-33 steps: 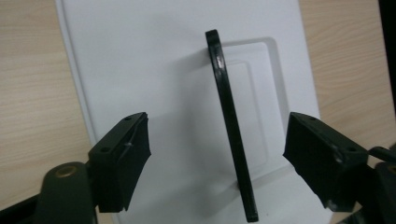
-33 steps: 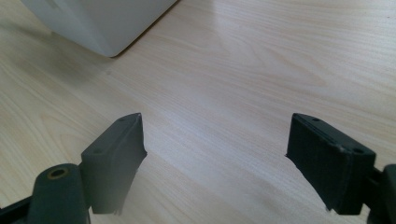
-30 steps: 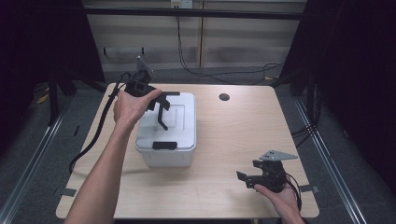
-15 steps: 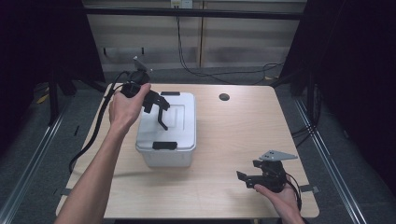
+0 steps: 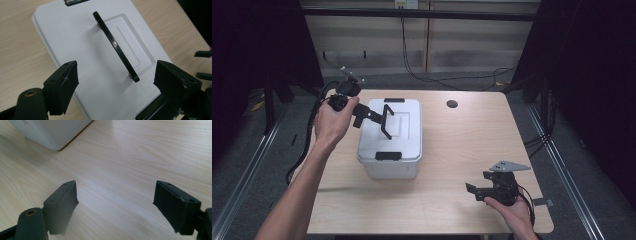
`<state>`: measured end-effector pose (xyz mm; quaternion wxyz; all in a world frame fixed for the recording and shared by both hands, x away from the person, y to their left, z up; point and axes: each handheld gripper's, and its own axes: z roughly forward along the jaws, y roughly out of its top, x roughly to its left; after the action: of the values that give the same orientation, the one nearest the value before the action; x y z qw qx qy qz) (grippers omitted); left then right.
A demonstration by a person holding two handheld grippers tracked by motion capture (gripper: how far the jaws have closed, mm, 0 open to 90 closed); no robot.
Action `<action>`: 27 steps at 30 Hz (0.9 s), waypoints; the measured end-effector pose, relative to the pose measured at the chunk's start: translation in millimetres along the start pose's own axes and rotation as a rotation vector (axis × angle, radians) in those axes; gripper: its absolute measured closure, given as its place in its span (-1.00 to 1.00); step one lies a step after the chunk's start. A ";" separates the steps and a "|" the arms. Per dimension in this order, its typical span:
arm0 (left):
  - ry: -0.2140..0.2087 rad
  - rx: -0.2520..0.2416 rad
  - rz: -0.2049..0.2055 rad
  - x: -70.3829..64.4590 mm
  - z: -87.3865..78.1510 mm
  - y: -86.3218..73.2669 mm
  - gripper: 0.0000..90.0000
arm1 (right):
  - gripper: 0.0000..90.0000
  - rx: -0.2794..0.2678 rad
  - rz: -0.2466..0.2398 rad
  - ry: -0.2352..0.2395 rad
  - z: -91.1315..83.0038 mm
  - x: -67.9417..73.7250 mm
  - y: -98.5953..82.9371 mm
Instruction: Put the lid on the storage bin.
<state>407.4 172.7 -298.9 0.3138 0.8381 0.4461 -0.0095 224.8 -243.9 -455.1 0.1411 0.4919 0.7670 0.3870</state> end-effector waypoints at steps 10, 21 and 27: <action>-0.007 -0.029 0.049 8.2 -11.7 -30.1 -0.57 | -0.60 -0.001 0.007 -0.003 -0.5 -0.4 -0.1; 0.021 -0.085 0.063 20.7 -34.7 -67.2 -0.52 | -0.60 -0.001 0.012 -0.005 -0.1 -0.6 0.3; 0.022 -0.080 0.043 25.1 -26.0 -89.2 -0.52 | -0.60 -0.003 0.010 -0.005 -0.6 0.0 0.1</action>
<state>348.4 241.3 -331.6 0.3424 0.8343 0.4314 0.0243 224.5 -244.2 -454.6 0.1417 0.4967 0.7635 0.3876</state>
